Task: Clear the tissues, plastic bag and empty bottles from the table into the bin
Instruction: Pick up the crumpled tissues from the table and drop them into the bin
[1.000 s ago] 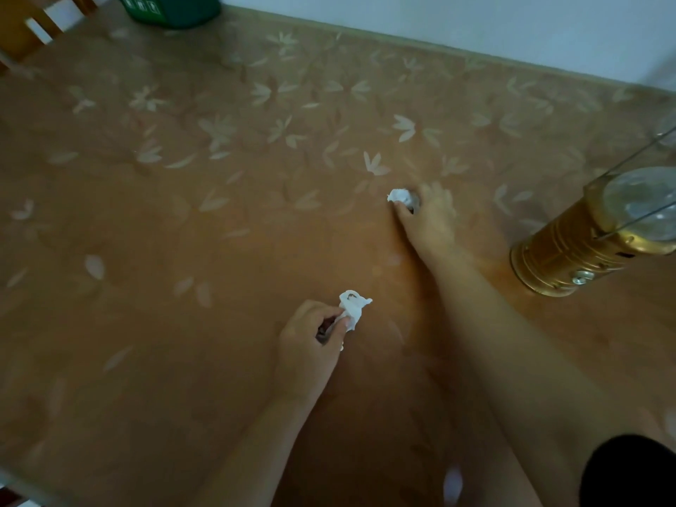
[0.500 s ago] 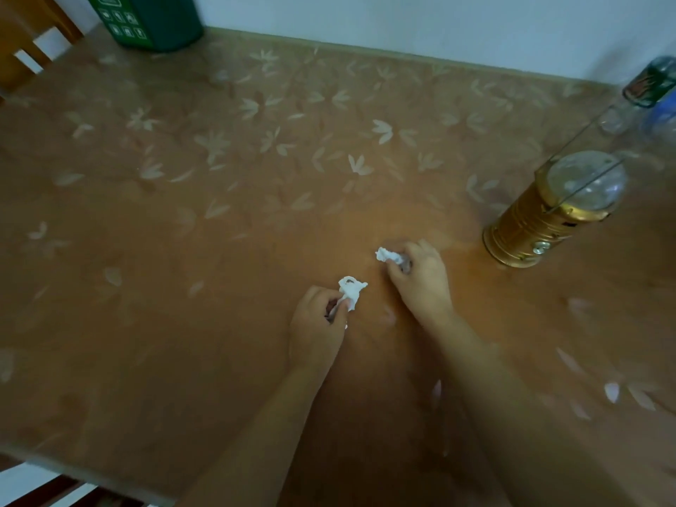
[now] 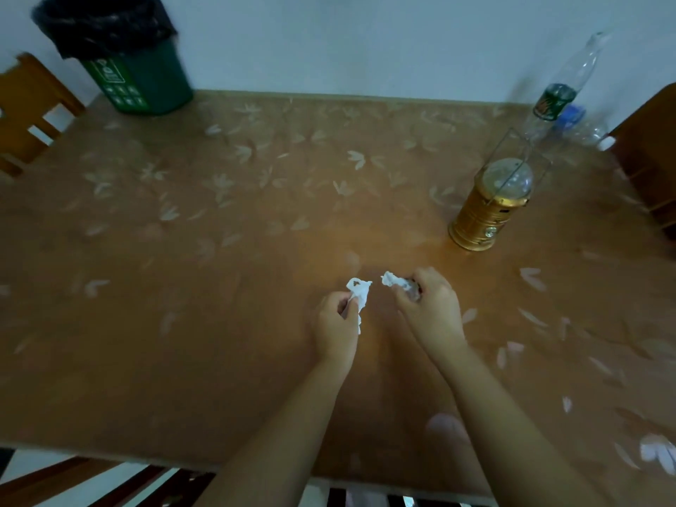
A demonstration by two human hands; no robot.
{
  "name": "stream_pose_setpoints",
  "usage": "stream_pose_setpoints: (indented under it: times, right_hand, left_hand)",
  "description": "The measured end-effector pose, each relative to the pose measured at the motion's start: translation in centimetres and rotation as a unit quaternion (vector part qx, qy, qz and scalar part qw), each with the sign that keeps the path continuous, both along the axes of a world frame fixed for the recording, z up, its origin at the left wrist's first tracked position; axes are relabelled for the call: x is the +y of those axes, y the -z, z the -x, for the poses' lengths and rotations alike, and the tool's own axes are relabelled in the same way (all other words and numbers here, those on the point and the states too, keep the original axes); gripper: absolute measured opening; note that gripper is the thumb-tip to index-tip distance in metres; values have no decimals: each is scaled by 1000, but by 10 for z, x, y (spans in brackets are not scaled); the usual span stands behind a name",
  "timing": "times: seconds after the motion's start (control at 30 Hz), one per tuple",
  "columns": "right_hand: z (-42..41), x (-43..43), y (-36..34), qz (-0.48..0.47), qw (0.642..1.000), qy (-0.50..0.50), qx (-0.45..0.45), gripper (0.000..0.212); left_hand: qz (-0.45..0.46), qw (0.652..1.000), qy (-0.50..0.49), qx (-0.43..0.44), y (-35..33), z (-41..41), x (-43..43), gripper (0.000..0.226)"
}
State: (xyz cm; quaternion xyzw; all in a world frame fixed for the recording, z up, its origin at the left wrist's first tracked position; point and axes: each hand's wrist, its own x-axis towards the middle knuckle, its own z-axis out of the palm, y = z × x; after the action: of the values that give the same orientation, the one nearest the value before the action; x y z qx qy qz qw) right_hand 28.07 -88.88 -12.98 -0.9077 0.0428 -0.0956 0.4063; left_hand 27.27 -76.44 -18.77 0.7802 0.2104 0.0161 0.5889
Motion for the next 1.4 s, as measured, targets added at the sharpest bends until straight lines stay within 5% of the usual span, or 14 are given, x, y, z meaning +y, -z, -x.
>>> stream_pose_setpoints:
  times: [0.2, 0.5, 0.97, 1.4]
  right_hand:
    - [40, -1, -42, 32, 996, -69, -45, 16]
    - [120, -11, -133, -45, 978, -153, -136, 18]
    - [216, 59, -167, -143, 926, -338, -82, 20]
    - [319, 315, -164, -108, 822, -532, -172, 19]
  left_hand:
    - [83, 990, -66, -90, -79, 51, 11, 17]
    - [5, 958, -134, -253, -194, 164, 4, 19]
    - [-115, 934, -287, -177, -212, 301, 51, 26]
    - [-110, 859, -472, -162, -198, 449, 260, 22]
